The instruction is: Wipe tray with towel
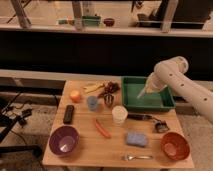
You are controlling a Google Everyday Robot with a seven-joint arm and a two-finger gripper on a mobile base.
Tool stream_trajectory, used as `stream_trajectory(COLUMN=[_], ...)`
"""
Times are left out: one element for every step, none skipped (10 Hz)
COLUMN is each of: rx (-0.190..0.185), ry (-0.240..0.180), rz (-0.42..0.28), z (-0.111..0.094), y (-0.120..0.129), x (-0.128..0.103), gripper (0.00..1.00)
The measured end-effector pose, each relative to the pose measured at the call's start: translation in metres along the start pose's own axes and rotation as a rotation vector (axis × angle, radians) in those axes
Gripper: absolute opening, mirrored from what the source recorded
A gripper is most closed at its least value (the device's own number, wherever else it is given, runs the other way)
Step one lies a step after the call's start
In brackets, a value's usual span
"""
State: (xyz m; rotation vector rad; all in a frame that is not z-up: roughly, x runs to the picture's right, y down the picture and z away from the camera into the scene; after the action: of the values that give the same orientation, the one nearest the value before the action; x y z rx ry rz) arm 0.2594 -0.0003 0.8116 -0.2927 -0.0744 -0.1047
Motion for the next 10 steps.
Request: stream_trajectory(rx=[-0.004, -0.010, -0.019, -0.029, -0.032, -0.033, -0.035, -0.037, -0.039, -0.041], ry=[-0.006, -0.014, -0.021, -0.029, -0.036, -0.045, -0.061, -0.078, -0.092, -0.104], rz=[0.009, 0.017, 0.023, 0.032, 0.041, 0.044, 0.046, 0.048, 0.049, 0.049], z=[0.010, 0.021, 0.032, 0.046, 0.055, 0.062, 0.071, 0.081, 0.090, 0.096], y=[0.004, 0.009, 0.014, 0.021, 0.023, 0.024, 0.025, 0.027, 0.028, 0.028], x=[0.000, -0.001, -0.001, 0.000, 0.000, -0.001, -0.004, -0.008, -0.011, -0.014], gripper=[0.03, 0.03, 0.03, 0.03, 0.03, 0.03, 0.03, 0.03, 0.03, 0.03])
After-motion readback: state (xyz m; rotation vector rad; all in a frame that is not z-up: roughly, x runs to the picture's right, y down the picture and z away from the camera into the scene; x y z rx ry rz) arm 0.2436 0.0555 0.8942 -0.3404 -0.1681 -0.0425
